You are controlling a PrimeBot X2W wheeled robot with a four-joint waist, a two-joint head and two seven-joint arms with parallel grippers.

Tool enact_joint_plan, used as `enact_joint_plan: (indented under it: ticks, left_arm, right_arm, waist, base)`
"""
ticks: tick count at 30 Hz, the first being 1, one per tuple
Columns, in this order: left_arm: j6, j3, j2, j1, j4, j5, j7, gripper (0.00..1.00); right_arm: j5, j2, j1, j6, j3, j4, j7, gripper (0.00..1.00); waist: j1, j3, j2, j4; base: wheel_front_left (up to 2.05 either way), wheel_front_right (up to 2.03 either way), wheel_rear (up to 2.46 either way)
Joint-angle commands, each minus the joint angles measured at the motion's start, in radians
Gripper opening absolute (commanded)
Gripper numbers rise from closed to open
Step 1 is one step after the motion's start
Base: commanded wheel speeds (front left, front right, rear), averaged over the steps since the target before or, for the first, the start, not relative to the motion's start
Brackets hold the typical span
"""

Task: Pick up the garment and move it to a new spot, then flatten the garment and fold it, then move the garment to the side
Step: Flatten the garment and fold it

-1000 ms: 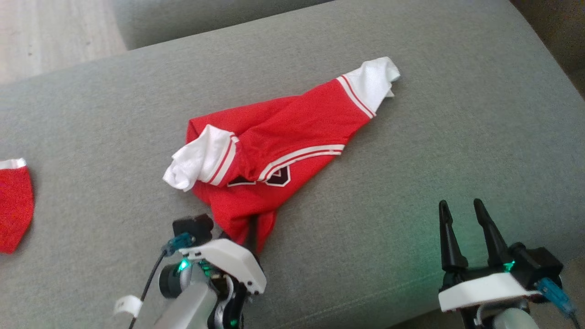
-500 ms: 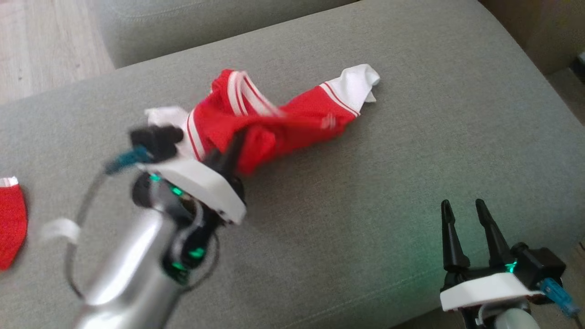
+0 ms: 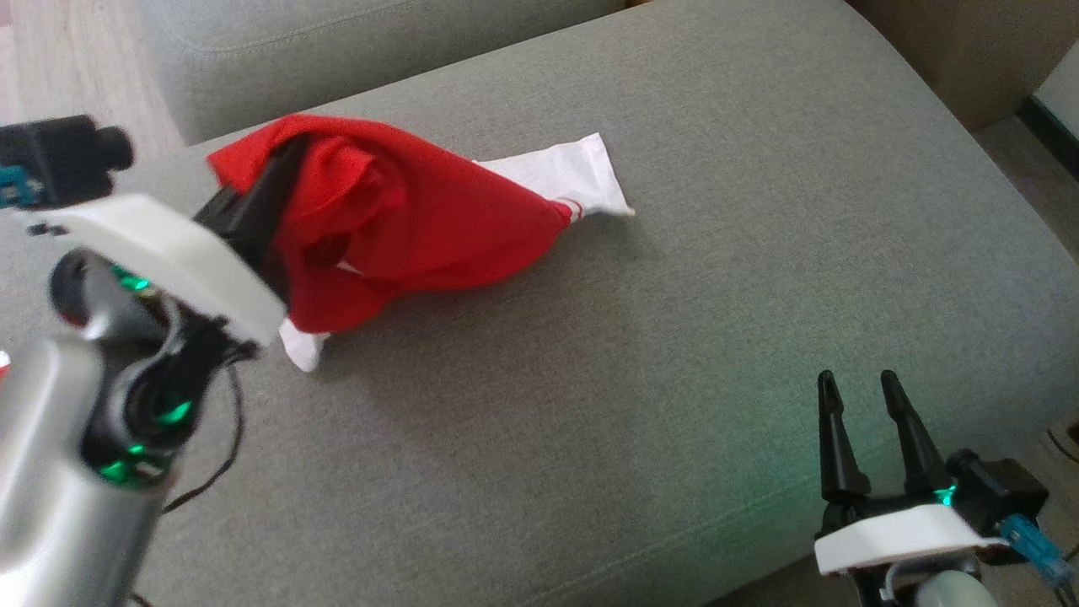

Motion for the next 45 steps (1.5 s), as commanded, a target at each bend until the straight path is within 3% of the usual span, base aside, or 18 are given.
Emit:
enact_joint_plan:
  ticks: [1,8,15,16,18,24,31,36,40,45]
  left_arm:
    - [0.007,0.065,0.060,-0.022,-0.039,-0.004,0.014,0.00]
    - [0.059,0.122,0.167,0.075,0.091,-0.039,0.105,0.00]
    - [0.052,0.091,0.143,0.015,0.324,-0.044,0.136,0.00]
    - [0.051,0.077,0.142,-0.001,0.354,-0.027,0.133,0.17]
    - [0.051,0.042,0.147,-0.029,0.412,0.019,0.130,1.00]
    - [0.046,-0.014,0.162,-0.090,0.482,0.119,0.075,1.00]
    - [0.039,-0.044,0.175,-0.106,0.302,0.177,0.028,1.00]
    - [0.065,-0.071,0.174,-0.063,0.112,0.193,0.045,1.00]
    - [0.115,-0.115,0.172,0.010,-0.055,0.219,0.074,1.00]
    - [0.171,-0.204,0.132,0.115,-0.147,0.252,0.096,1.00]
  right_arm:
    - [0.005,-0.008,-0.019,0.008,0.018,-0.028,-0.011,1.00]
    - [0.010,-0.008,-0.020,0.008,0.015,-0.029,-0.011,1.00]
    - [0.000,-0.008,-0.041,0.008,0.025,-0.025,-0.011,1.00]
    - [-0.002,-0.008,-0.044,0.008,0.026,-0.025,-0.011,1.00]
    - [-0.005,-0.008,-0.048,0.008,0.026,-0.024,-0.011,1.00]
    - [-0.010,-0.008,-0.044,0.008,0.020,-0.018,-0.011,1.00]
    - [-0.009,-0.008,-0.013,0.008,0.015,-0.014,-0.011,1.00]
    - [-0.005,-0.008,-0.004,0.008,0.019,-0.018,-0.011,1.00]
    - [-0.001,-0.008,0.003,0.008,0.021,-0.022,-0.011,1.00]
    - [0.008,-0.008,0.007,0.008,0.024,-0.028,-0.011,1.00]
  waist:
    - [0.0000,0.001,0.0000,0.000]
    - [0.0000,0.015,0.0000,0.024]
    - [0.0000,0.040,0.0000,0.053]
    - [0.0000,0.042,0.0000,0.055]
    - [0.0000,0.045,0.0000,0.058]
    - [0.0000,0.038,0.0000,0.063]
    - [0.0000,-0.001,0.0000,0.089]
    - [0.0000,-0.018,0.0000,0.097]
    - [0.0000,-0.019,0.0000,0.103]
    - [0.0000,0.002,0.0000,0.107]
  base:
    - [0.00,0.00,0.00]
    - [0.00,0.00,0.00]
    - [0.00,0.00,0.00]
    - [0.00,0.00,0.00]
    - [0.00,0.00,0.00]
    - [0.00,0.00,0.00]
    - [0.00,0.00,0.00]
    - [0.00,0.00,0.00]
    - [0.00,0.00,0.00]
    - [0.00,0.00,0.00]
